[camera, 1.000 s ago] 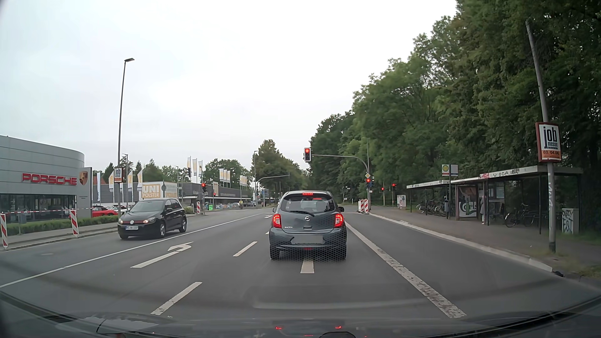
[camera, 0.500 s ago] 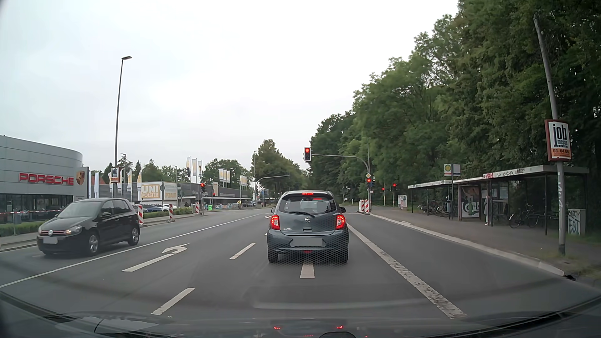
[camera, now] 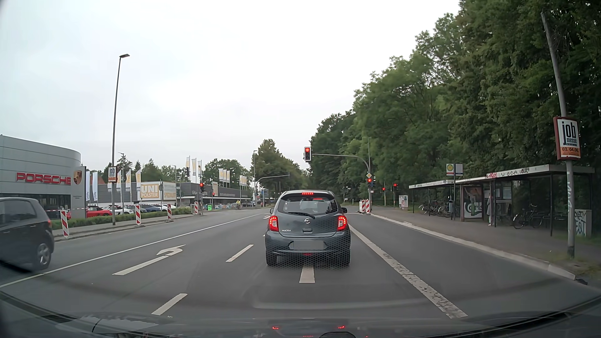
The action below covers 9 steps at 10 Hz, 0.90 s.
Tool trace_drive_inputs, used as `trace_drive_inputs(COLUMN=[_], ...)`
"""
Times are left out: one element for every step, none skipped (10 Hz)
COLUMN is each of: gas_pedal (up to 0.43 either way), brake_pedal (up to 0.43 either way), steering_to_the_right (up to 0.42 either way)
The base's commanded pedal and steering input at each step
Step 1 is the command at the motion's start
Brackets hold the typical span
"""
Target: Follow the waypoints while adhering to traffic rules and regulations
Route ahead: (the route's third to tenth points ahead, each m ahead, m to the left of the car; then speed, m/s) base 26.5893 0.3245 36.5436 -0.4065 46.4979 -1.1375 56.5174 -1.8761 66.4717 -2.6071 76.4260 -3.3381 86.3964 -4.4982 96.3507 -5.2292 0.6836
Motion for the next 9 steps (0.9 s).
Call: trace_drive_inputs(gas_pedal=[0.0, 0.0, 0.0, 0.0, 0.0, 0.0, 0.0, 0.0, 0.0], brake_pedal=[0.091, 0.098, 0.091, 0.091, 0.098, 0.098, 0.098, 0.104, 0.104], steering_to_the_right=[-0.002, -0.002, -0.002, -0.002, -0.002, -0.002, -0.002, -0.002, -0.002])
